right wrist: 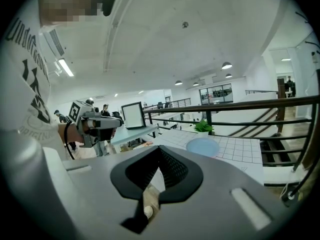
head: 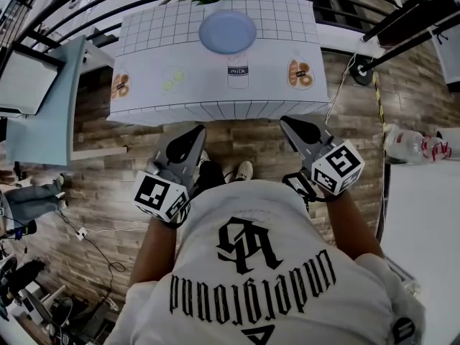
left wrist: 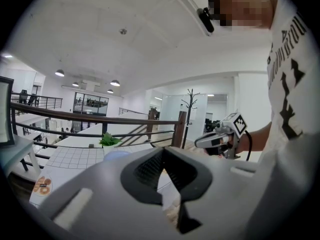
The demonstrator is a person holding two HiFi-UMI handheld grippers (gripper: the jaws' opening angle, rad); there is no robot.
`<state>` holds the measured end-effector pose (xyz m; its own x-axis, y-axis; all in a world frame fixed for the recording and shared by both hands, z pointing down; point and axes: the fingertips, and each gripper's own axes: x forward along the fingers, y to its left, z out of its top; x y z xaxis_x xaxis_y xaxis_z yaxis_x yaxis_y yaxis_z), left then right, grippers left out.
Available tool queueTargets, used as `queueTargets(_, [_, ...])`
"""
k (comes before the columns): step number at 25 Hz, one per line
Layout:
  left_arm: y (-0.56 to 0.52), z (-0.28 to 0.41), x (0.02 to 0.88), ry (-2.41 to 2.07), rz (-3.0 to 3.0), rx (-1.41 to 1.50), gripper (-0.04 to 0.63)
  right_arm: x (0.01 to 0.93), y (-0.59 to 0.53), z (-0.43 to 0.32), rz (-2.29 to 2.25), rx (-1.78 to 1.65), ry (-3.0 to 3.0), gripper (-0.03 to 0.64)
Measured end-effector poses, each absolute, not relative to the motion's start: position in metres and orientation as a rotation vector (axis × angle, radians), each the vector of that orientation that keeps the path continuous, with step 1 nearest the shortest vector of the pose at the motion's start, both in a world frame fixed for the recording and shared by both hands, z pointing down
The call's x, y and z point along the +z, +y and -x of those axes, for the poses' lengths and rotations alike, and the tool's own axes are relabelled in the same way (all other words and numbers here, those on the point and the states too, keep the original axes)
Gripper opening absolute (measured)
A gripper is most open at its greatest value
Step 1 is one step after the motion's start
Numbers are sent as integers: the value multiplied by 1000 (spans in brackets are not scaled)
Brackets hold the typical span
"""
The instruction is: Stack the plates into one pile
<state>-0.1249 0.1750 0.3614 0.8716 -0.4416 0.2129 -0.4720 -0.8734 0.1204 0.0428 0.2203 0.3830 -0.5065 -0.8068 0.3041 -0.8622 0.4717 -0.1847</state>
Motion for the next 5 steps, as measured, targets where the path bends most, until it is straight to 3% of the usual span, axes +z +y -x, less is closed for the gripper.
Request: queueTargets(5, [170, 127, 363, -710, -2869, 275, 49, 382, 216, -40, -1458, 470, -2542, 3])
